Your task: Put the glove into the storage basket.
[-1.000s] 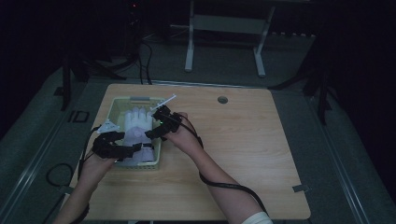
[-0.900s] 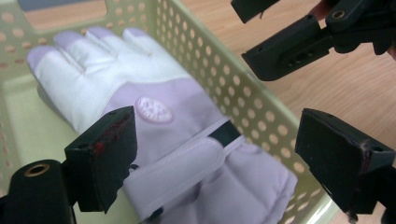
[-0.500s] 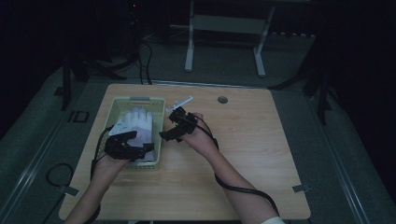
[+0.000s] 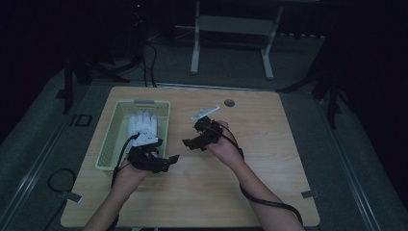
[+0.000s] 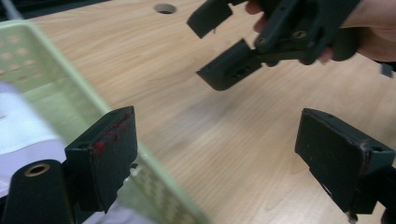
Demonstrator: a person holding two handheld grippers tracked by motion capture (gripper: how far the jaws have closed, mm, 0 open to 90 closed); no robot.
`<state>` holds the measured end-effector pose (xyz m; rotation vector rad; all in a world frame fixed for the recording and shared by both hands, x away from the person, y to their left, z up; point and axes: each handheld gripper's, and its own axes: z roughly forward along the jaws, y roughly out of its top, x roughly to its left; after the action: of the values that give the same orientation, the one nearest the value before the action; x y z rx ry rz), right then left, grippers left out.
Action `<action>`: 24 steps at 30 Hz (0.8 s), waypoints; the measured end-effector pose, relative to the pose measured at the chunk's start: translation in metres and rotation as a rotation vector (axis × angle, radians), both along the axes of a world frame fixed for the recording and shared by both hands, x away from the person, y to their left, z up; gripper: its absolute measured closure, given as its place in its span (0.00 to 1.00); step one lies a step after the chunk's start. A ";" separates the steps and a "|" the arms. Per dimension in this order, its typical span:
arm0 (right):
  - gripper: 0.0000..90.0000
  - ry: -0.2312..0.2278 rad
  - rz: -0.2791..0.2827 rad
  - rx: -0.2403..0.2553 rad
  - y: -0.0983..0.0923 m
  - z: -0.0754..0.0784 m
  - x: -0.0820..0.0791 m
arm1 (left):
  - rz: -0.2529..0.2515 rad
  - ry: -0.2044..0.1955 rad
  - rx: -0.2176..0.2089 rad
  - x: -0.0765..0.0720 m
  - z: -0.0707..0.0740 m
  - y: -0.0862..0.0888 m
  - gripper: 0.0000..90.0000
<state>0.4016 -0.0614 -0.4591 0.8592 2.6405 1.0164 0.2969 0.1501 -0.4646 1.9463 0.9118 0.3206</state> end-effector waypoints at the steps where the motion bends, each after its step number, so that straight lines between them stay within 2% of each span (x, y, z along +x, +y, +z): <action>1: 0.19 0.000 0.000 0.000 0.000 0.000 0.000 | 0.000 0.000 0.000 0.000 0.000 0.000 0.15; 2: 0.19 -0.005 -0.007 0.001 -0.012 -0.003 -0.002 | -0.017 0.001 -0.010 -0.002 0.000 -0.006 0.15; 10: 0.18 -0.019 -0.026 0.018 -0.038 -0.009 -0.010 | -0.081 0.007 -0.023 -0.006 -0.006 -0.029 0.15; 17: 0.18 -0.032 -0.040 0.033 -0.060 -0.017 -0.017 | -0.122 0.007 -0.005 -0.010 -0.012 -0.042 0.15; 20: 0.17 -0.041 -0.043 0.026 -0.067 -0.022 -0.019 | -0.143 0.011 -0.010 -0.012 -0.018 -0.050 0.15; 24: 0.16 -0.057 -0.033 0.022 -0.080 -0.035 -0.025 | -0.170 0.018 -0.005 -0.014 -0.028 -0.058 0.15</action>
<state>0.3770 -0.1410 -0.4939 0.8623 2.5646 1.0475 0.2830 0.0918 -0.4928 2.0098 0.7515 0.2017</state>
